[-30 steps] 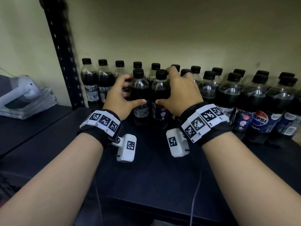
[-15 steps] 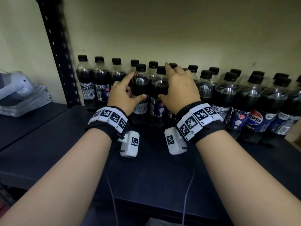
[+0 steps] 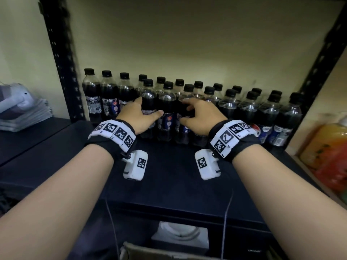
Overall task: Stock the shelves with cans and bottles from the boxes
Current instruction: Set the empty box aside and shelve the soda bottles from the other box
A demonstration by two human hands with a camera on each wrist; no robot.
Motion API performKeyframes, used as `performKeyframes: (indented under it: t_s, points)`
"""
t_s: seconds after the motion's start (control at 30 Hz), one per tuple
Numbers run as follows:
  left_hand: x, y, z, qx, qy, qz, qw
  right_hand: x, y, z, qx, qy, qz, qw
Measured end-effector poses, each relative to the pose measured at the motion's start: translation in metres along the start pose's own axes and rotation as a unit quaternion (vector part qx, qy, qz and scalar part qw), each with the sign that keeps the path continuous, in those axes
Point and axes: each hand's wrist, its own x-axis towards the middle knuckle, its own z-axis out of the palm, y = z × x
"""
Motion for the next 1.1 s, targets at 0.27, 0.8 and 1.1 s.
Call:
performKeyframes:
  t_s: [0.27, 0.8, 1.1]
  points:
    - [-0.068, 0.008, 0.005, 0.117, -0.069, 0.045, 0.990, -0.072, 0.024, -0.008, -0.084, -0.086, 0.053, 0.991]
    - [-0.253, 0.017, 0.022, 0.127, -0.266, 0.027, 0.955, -0.249, 0.009, -0.006, -0.091, -0.313, 0.138, 0.935]
    - [-0.304, -0.013, 0.075, 0.257, -0.475, -0.017, 0.841, -0.312, 0.010, 0.022, -0.105, -0.432, 0.174, 0.879]
